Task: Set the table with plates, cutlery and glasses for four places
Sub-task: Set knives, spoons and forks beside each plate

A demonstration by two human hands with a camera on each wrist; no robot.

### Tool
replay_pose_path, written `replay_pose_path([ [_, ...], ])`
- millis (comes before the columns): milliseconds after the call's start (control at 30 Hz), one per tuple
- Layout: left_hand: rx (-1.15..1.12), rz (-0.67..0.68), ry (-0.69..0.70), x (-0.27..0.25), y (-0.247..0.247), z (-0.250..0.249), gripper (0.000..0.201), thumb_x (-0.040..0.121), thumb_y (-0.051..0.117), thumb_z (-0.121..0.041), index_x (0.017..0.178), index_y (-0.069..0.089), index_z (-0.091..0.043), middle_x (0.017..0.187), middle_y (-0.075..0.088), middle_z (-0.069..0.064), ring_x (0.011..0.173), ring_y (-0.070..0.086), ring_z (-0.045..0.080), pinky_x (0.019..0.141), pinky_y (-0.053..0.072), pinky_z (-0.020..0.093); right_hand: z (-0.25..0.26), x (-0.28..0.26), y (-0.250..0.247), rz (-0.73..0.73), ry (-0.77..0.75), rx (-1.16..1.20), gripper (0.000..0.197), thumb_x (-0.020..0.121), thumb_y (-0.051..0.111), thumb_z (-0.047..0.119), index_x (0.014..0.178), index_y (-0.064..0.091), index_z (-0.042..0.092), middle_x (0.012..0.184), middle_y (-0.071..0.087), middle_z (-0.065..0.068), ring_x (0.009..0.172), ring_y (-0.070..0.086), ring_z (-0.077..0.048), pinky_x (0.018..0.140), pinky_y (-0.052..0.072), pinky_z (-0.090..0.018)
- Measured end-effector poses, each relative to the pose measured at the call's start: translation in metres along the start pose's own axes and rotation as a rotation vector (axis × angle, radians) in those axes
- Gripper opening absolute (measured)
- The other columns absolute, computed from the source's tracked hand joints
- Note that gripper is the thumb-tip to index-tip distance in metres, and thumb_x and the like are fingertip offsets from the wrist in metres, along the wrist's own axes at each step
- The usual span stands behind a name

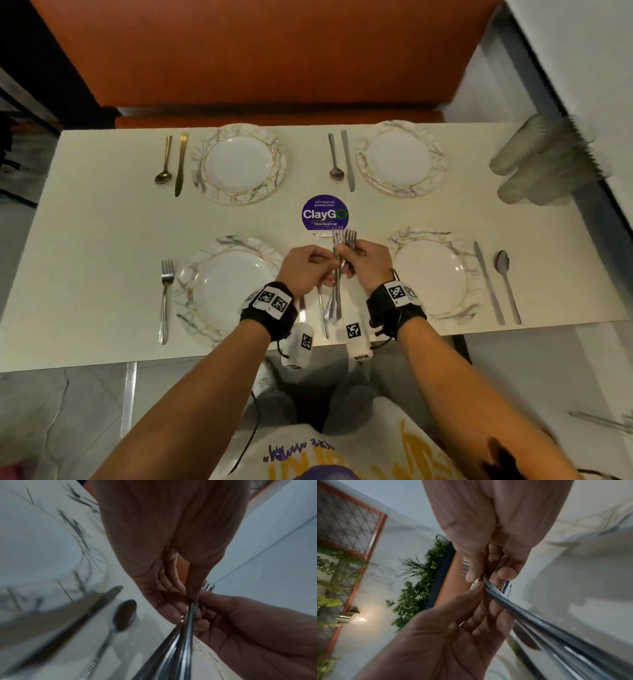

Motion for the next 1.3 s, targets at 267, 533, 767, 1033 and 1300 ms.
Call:
replay_pose_path([
  [267,-0.045,-0.155,-0.105,0.025,0.075,0.006,0.014,0.09,0.074,-0.004,0.104,0.071,-0.001,0.092,0.076,0.015,0.077,0.072,0.024,0.07,0.064,0.031,-0.017,0.041,-0.091,0.055,0.031,-0.035,0.016,0.089,0.076,0.023,0.091,0.078,0.007,0.068,0.071,-0.006,0.047,0.057,-0.011,0.047,0.047,-0.023],
  [533,0.118,-0.333,-0.237,0.031,0.11,0.045,0.013,0.091,0.067,-0.001,0.09,0.067,-0.014,0.095,0.077,0.01,0.089,0.074,0.028,0.086,0.062,0.047,-0.035,0.061,-0.133,0.1,0.022,-0.054,0.013,0.089,0.077,0.022,0.083,0.075,0.011,0.062,0.067,-0.001,0.044,0.055,-0.011,0.046,0.045,-0.023],
  [767,0.249,-0.455,-0.179,0.027,0.126,0.05,0.003,0.091,0.074,-0.013,0.095,0.073,-0.013,0.09,0.075,0.003,0.081,0.071,0.017,0.078,0.059,0.027,-0.041,0.059,-0.143,0.142,-0.003,-0.058,0.019,0.088,0.077,0.027,0.087,0.077,0.008,0.069,0.071,-0.005,0.049,0.057,-0.013,0.049,0.046,-0.024],
  [1033,0.314,-0.458,-0.131,0.026,0.128,0.053,0.004,0.091,0.075,-0.017,0.09,0.079,-0.014,0.085,0.076,-0.002,0.077,0.069,0.01,0.075,0.055,0.021,-0.044,0.052,-0.149,0.149,0.003,-0.049,0.017,0.089,0.076,0.025,0.081,0.075,0.01,0.071,0.072,-0.008,0.05,0.056,-0.013,0.05,0.047,-0.026],
  [1300,0.274,-0.461,-0.142,0.027,0.128,0.054,0.009,0.091,0.074,-0.015,0.086,0.08,-0.016,0.085,0.077,-0.002,0.08,0.07,0.013,0.08,0.057,0.025,-0.048,0.045,-0.153,0.143,0.019,-0.036,0.02,0.091,0.075,0.025,0.088,0.077,0.005,0.072,0.071,-0.009,0.052,0.056,-0.013,0.049,0.046,-0.024],
])
Point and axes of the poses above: each hand's wrist, its own x-axis towards the middle knuckle, its own y-axis out of the palm, z = x × y, the point moved 3 cm from there along x, towards the middle knuckle
